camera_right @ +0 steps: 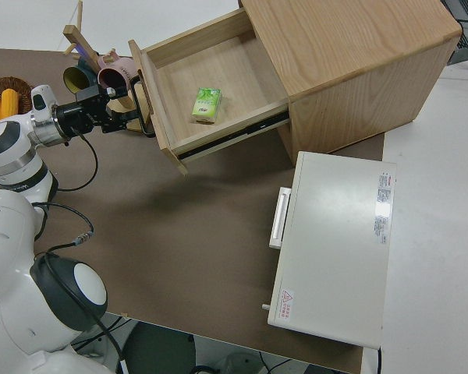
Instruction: Slide drawer open with right arm
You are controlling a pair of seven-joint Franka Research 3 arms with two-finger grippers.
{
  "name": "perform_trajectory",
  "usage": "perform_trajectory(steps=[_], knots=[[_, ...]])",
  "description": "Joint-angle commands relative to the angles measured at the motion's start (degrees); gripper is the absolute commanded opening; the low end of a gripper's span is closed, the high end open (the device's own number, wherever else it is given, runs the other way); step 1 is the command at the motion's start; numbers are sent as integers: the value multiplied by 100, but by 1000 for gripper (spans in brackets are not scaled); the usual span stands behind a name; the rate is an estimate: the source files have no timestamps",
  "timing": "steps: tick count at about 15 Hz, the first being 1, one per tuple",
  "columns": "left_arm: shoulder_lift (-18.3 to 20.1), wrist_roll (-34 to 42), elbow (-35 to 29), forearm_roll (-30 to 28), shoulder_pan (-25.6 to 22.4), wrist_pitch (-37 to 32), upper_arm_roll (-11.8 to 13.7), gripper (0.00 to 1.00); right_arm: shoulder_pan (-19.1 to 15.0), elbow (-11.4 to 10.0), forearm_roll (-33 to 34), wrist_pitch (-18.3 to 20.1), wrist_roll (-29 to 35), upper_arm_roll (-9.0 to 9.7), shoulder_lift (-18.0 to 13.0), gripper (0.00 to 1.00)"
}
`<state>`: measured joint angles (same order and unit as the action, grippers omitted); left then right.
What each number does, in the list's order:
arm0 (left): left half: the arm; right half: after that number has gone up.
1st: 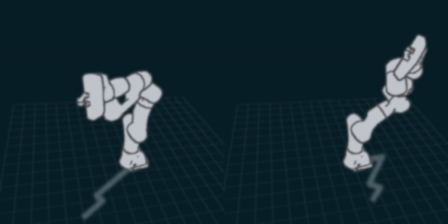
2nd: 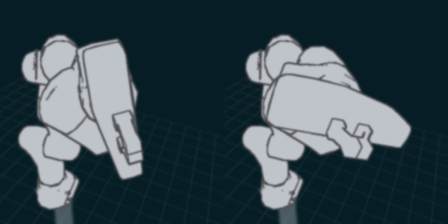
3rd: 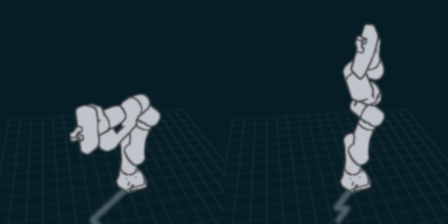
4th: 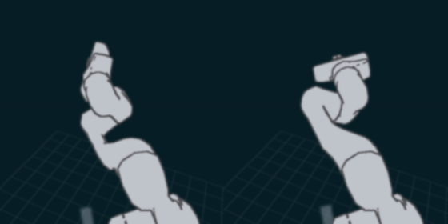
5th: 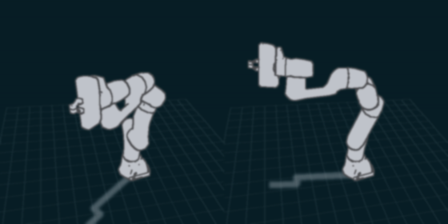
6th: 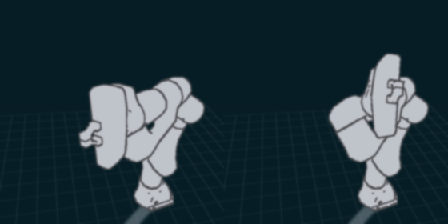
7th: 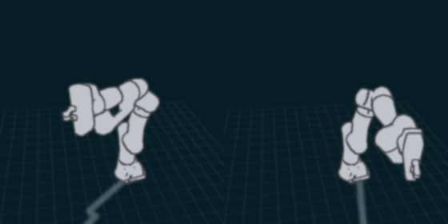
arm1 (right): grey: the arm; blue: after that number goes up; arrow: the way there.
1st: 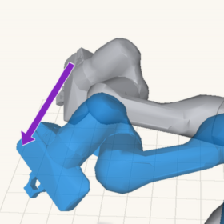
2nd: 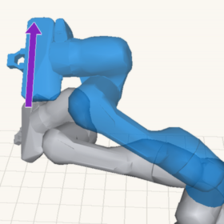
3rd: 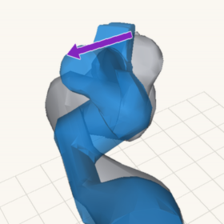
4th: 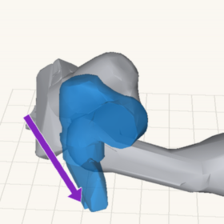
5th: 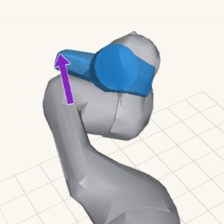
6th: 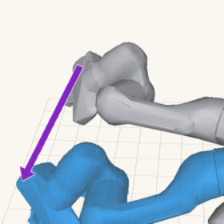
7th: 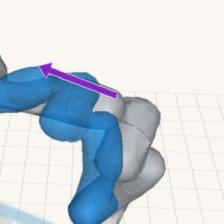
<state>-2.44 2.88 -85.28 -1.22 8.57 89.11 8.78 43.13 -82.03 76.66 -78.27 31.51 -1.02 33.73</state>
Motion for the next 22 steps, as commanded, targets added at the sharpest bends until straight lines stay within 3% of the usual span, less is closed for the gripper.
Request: perform_trajectory(steps=[1, 5, 10, 15, 22], knots=[[-81, 46, 126, 69, 101, 1, 98, 998, 125, 476, -659, -74, 250, 6, 37, 981], [-81, 46, 126, 69, 101, 1, 98, 995, 117, 890, -1529, -74, 312, 6, -138, 981], [-81, 46, 126, 78, 101, 1, 98, 998, -207, 961, -2662, -100, 260, 6, -805, 981], [-81, 46, 126, 69, 101, 1, 98, 995, -901, 952, -3989, -250, 181, 15, -1526, 981], [-81, 46, 126, 69, 101, 1, 98, 998, -2298, 917, -6054, -531, -135, 15, -2300, 981]])
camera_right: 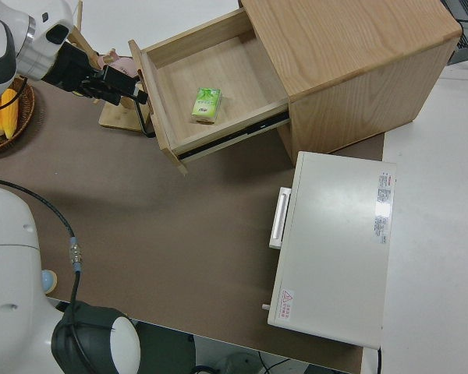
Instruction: Slide drawer open with right arm
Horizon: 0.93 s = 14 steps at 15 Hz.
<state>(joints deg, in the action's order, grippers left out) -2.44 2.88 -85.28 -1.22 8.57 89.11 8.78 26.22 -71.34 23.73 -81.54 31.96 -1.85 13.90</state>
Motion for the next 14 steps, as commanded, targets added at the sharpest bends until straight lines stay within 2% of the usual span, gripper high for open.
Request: perform_trajectory(steps=[1, 2, 4, 7, 11, 14], knots=[[-81, 46, 126, 78, 101, 1, 98, 995, -818, -170, -1035, -213, -303, 98, -396, 981], [-81, 46, 126, 69, 101, 1, 98, 995, -1133, -187, -1351, -213, -548, 98, -510, 981], [-81, 46, 126, 69, 101, 1, 98, 995, -1434, -214, -1564, -205, -1057, 98, -624, 983], [-81, 46, 126, 78, 101, 1, 98, 998, -1724, -442, -1591, -213, -1709, 98, -774, 983], [-81, 46, 126, 69, 101, 1, 98, 998, -2111, -565, -1976, -222, -2421, 98, -845, 985], [-81, 46, 126, 69, 101, 1, 98, 998, -2419, -574, -2364, -266, -2791, 98, -845, 985]])
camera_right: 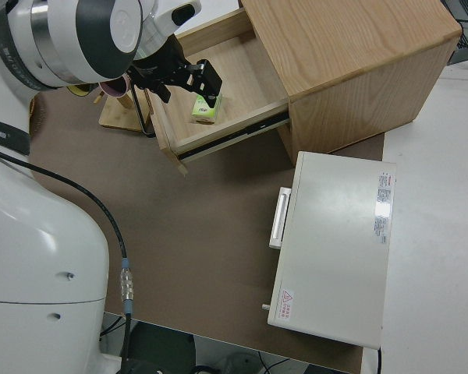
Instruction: Slide drawer open with right arm
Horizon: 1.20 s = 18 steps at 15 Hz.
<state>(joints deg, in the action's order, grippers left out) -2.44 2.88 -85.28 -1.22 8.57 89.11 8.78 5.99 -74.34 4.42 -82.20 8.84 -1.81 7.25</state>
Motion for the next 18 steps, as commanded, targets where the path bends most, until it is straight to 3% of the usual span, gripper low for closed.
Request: perform_trajectory(steps=[1, 7, 18], knots=[[-81, 46, 126, 78, 101, 1, 98, 998, -458, -309, -494, -208, -541, 93, -180, 985], [-81, 46, 126, 78, 101, 1, 98, 995, -485, -309, -556, -200, -199, 6, -172, 985], [-81, 46, 126, 69, 101, 1, 98, 998, -424, -292, -662, -147, -163, 32, -31, 985]])
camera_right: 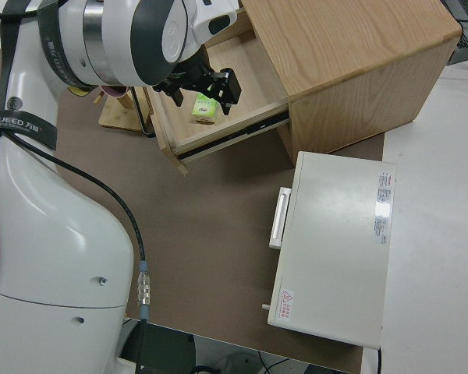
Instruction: Slide drawer open with right arm
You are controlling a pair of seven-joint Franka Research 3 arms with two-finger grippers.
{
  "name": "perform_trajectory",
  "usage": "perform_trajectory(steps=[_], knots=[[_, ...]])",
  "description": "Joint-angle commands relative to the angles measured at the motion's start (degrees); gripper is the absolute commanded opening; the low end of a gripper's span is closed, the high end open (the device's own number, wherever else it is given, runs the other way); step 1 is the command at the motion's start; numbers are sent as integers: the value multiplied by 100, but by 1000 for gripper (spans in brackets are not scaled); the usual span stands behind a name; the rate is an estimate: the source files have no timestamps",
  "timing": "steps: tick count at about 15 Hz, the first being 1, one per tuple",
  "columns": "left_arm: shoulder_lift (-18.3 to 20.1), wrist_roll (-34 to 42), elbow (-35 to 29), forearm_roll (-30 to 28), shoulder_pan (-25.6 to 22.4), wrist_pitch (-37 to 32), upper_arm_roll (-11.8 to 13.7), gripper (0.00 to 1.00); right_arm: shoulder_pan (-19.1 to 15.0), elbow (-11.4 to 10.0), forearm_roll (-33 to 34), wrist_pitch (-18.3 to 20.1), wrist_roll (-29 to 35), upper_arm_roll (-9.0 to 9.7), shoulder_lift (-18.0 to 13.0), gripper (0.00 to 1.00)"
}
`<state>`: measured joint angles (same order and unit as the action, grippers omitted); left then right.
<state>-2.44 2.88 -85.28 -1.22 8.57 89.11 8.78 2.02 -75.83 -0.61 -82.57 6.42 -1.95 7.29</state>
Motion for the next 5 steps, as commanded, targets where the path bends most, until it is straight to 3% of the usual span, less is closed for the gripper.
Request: perform_trajectory(steps=[1, 5], knots=[[-81, 46, 126, 78, 101, 1, 98, 998, 0, -142, -115, -128, 88, 46, 0, 985], [-81, 46, 126, 69, 101, 1, 98, 998, -9, -142, -115, -128, 88, 54, 44, 985]])
